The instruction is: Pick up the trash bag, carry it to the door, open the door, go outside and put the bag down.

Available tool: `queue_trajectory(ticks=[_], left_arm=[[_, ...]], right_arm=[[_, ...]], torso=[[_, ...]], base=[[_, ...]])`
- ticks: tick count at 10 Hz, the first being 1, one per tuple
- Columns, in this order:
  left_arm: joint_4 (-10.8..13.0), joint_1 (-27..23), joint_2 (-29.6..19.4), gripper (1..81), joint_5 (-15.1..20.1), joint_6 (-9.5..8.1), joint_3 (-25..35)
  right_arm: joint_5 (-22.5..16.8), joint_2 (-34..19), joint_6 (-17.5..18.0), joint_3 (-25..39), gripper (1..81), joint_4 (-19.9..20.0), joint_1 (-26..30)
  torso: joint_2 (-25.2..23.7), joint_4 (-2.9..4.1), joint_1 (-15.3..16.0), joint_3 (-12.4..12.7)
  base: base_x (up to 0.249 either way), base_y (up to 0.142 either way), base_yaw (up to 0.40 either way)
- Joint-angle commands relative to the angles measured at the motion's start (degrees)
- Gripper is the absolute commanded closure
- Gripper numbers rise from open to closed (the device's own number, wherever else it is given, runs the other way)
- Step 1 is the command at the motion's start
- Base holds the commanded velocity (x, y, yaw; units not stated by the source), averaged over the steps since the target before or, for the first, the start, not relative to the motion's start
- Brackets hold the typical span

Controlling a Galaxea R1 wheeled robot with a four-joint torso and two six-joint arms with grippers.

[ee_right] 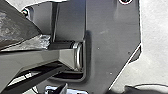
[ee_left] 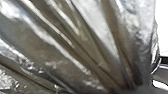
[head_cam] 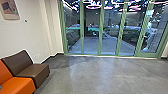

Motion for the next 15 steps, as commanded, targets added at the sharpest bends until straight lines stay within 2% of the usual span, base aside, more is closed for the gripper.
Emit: queue_trajectory(ticks=[1,15], left_arm=[[0.03,-3.12,-0.24,81.1,4.69,0.46,-0.08],[0.12,-3.12,-0.15,81.1,4.78,0.54,-0.08]], right_arm=[[-3.65,0.54,-0.14,0.18,1.0,-0.17,2.77],[-3.65,0.63,-0.23,0.18,1.0,-0.34,2.68]], torso=[[0.0,0.0,0.0,0.0],[0.0,0.0,0.0,0.0]], base=[[0.0,0.0,-0.342],[0.0,0.0,-0.347]])
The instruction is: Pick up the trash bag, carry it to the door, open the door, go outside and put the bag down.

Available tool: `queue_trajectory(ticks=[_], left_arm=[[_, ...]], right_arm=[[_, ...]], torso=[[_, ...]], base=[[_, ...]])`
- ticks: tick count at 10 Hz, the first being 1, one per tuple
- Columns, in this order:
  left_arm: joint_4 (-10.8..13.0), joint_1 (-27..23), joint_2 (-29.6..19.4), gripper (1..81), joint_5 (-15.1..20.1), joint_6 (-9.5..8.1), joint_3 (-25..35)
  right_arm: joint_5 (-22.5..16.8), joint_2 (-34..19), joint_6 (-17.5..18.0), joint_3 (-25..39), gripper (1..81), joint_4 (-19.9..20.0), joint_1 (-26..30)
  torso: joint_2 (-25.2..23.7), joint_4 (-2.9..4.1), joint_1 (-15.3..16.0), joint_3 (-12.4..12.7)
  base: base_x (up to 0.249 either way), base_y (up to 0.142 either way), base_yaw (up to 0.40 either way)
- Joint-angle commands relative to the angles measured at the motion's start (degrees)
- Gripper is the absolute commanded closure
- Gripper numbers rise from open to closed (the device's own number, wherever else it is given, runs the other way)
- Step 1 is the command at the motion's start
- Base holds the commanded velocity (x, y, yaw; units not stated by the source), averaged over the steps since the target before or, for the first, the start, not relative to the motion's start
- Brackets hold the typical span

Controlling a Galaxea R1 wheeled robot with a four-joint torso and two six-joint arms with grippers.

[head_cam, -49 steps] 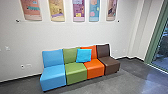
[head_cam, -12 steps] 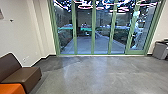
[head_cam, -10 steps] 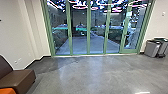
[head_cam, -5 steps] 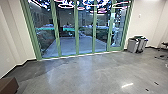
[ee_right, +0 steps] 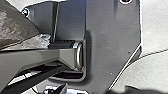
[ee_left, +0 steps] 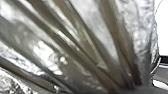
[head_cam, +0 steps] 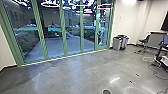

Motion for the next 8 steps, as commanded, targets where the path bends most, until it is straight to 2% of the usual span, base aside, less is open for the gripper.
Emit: queue_trajectory(ticks=[1,5,8], left_arm=[[0.12,-3.12,-0.15,81.1,4.75,0.54,-0.08],[0.12,-3.12,-0.06,81.1,4.75,0.54,-0.08],[0.12,-3.12,-0.15,81.1,4.75,0.46,-0.08]], right_arm=[[-3.67,0.6,-0.21,0.18,1.0,-0.19,2.83],[-3.67,0.78,-0.3,0.18,1.0,-0.28,2.83],[-3.76,0.78,-0.39,0.18,1.0,-0.37,2.83]], torso=[[0.0,0.0,0.0,0.0],[0.0,0.0,0.0,0.0],[0.0,0.0,0.0,0.0]], base=[[0.0,0.0,-0.35],[0.0,0.0,-0.267],[0.0,0.0,-0.162]])
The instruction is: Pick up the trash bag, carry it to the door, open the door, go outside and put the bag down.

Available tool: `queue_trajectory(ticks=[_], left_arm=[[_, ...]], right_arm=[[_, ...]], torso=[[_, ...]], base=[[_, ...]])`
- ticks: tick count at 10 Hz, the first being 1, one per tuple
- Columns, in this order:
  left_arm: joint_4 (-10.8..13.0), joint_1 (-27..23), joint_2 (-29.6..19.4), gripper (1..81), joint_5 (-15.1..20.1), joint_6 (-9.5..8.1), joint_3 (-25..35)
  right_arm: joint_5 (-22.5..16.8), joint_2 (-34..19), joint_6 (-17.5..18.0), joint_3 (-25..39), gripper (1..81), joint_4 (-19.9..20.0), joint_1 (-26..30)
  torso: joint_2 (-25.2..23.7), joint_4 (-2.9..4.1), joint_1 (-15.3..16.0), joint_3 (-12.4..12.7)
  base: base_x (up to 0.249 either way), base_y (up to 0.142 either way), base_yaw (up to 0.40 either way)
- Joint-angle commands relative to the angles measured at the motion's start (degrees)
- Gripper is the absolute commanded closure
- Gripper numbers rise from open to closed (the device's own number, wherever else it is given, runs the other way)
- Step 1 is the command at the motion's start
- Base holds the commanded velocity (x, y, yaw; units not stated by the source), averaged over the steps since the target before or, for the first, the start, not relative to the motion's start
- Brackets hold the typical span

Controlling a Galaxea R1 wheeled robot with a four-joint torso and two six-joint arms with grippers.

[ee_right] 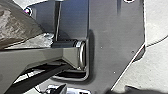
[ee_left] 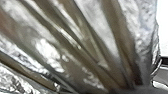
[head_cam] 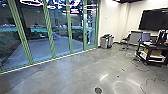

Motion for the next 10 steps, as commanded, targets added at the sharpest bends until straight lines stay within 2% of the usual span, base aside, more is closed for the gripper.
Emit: queue_trajectory(ticks=[1,10], left_arm=[[0.21,-3.14,-0.06,81.1,4.82,0.46,-0.08],[0.12,-3.06,0.29,81.1,4.91,0.72,0.0]], right_arm=[[-3.74,0.26,-0.25,0.18,1.0,-0.32,2.97],[-3.65,0.26,-0.25,0.09,1.0,-0.59,3.23]], torso=[[0.0,0.0,0.0,0.0],[0.0,0.0,0.0,0.0]], base=[[0.0,0.0,0.0],[0.0,0.0,0.0]])
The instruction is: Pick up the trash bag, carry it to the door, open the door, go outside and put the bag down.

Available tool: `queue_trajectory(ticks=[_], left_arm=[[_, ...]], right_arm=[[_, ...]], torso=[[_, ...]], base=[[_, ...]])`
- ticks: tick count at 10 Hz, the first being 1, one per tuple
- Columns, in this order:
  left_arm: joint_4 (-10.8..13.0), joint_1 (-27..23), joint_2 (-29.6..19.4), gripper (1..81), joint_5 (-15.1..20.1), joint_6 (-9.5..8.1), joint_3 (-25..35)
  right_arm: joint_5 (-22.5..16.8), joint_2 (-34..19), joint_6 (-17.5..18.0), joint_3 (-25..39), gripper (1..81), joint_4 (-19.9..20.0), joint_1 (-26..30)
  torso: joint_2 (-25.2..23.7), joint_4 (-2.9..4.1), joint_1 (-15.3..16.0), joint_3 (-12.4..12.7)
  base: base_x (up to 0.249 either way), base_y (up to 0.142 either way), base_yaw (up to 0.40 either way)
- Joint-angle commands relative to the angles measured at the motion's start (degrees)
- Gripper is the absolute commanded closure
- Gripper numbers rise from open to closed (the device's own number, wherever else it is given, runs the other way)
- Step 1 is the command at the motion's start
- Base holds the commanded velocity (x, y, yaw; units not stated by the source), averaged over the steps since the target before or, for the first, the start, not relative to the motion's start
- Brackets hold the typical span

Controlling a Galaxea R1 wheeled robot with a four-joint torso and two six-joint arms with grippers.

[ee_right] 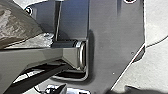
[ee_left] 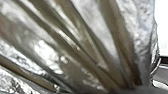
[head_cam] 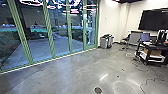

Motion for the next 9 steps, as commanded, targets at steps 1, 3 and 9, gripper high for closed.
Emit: queue_trajectory(ticks=[1,3,9], left_arm=[[0.12,-3.12,0.33,81.1,4.8,0.62,-0.08],[0.12,-3.12,0.24,81.1,4.8,0.62,-0.08],[0.12,-3.12,0.15,81.1,4.8,0.71,-0.08]], right_arm=[[-3.67,0.26,-0.12,0.18,1.0,-0.2,3.21],[-3.67,0.34,-0.12,0.27,1.0,-0.2,3.21],[-3.58,0.26,-0.12,0.18,1.0,-0.2,3.29]], torso=[[0.0,0.0,0.0,0.0],[0.0,0.0,0.0,0.0],[-0.02,0.0,-0.06,0.02]], base=[[0.0,0.0,0.0],[0.037,0.0,0.0],[0.111,0.0,0.0]])
